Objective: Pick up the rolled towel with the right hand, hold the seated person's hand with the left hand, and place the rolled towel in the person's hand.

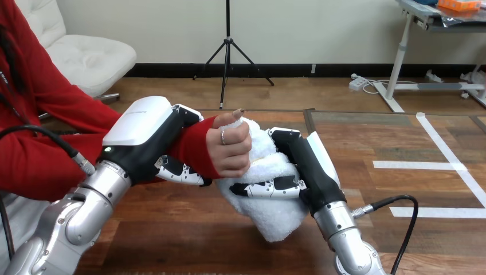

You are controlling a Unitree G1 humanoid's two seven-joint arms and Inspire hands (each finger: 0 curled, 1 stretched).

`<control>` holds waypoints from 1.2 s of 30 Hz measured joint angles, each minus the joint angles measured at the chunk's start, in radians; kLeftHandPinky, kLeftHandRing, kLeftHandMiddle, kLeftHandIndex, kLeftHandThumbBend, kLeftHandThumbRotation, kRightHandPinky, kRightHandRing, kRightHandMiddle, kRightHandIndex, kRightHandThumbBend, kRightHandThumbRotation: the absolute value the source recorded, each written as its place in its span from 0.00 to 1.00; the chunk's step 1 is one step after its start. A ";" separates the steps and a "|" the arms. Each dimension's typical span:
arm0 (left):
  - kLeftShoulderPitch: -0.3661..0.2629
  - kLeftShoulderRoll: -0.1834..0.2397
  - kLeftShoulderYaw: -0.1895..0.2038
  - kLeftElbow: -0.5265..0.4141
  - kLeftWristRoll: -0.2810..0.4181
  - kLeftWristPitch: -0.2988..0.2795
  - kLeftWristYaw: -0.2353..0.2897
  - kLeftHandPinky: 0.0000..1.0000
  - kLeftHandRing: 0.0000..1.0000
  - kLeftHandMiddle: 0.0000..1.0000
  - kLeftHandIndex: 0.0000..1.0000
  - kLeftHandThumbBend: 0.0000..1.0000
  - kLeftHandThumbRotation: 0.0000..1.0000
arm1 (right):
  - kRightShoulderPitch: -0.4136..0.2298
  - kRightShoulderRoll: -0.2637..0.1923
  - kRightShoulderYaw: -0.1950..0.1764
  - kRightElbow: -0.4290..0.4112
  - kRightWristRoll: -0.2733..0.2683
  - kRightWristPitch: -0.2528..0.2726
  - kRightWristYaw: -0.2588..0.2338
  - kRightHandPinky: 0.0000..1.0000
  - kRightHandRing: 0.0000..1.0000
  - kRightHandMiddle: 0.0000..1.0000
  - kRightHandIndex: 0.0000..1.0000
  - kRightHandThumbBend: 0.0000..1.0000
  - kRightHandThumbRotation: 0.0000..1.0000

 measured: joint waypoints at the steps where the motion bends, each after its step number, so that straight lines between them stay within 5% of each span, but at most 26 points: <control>1: 0.000 0.000 0.000 0.000 0.000 0.000 0.000 0.36 0.40 0.46 0.46 0.82 0.00 | 0.000 0.000 0.000 -0.002 0.000 0.002 0.002 0.29 0.36 0.44 0.47 0.85 0.00; 12: 0.000 0.002 0.003 0.000 0.004 0.000 0.010 0.47 0.51 0.56 0.58 0.88 0.07 | 0.001 0.000 0.001 -0.036 0.000 0.057 0.019 0.44 0.50 0.56 0.57 0.89 0.09; 30: 0.001 0.007 0.006 -0.016 0.038 0.000 0.022 0.62 0.69 0.76 0.82 0.99 0.22 | 0.018 0.000 0.011 -0.123 -0.005 0.194 0.057 0.65 0.73 0.75 0.79 0.96 0.42; 36: 0.006 0.011 0.007 -0.032 0.038 0.000 0.016 0.74 0.78 0.83 0.88 1.00 0.27 | 0.031 -0.001 0.019 -0.146 -0.005 0.226 0.070 0.70 0.78 0.79 0.84 0.99 0.48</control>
